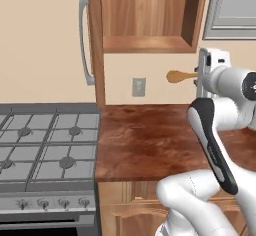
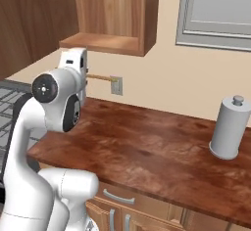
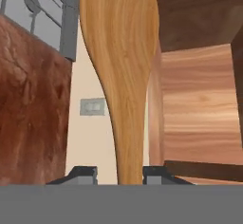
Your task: Organize the utensils by type. Pick up the wooden spoons from the counter and place them in the open cabinet. Then pick up the metallic utensils from the counter and place them in the open drawer.
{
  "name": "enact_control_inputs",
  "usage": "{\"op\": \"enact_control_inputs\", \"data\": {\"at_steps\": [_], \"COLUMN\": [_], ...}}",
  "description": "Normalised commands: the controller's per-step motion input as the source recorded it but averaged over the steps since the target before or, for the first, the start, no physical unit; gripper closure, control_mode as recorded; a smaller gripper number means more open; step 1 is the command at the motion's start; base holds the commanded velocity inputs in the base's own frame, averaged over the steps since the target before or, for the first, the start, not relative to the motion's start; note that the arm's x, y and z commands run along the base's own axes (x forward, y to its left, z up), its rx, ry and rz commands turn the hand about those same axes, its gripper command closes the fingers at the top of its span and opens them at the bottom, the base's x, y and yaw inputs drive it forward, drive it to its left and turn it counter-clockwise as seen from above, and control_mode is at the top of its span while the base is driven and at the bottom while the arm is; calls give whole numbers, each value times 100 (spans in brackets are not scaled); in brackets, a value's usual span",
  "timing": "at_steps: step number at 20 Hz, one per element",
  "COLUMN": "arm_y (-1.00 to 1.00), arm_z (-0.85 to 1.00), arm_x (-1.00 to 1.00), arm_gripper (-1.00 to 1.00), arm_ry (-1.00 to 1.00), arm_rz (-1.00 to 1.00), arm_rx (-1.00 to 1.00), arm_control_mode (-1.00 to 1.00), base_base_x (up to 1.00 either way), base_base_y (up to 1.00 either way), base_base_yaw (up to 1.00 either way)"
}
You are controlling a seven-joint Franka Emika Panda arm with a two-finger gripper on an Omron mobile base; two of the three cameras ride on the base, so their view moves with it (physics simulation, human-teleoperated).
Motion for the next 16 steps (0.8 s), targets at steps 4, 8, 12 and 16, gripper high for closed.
{"op": "enact_control_inputs", "data": {"at_steps": [4,8,12,16], "arm_y": [18,19,18,17], "arm_z": [84,75,27,4], "arm_x": [19,25,39,48], "arm_gripper": [100,100,100,100], "arm_ry": [8,2,-17,-29], "arm_rz": [14,14,4,0], "arm_rx": [-24,-7,0,0], "arm_control_mode": [-100,-100,-100,-100], "base_base_x": [0,0,0,0], "base_base_y": [0,0,0,0], "base_base_yaw": [0,0,0,0]}}
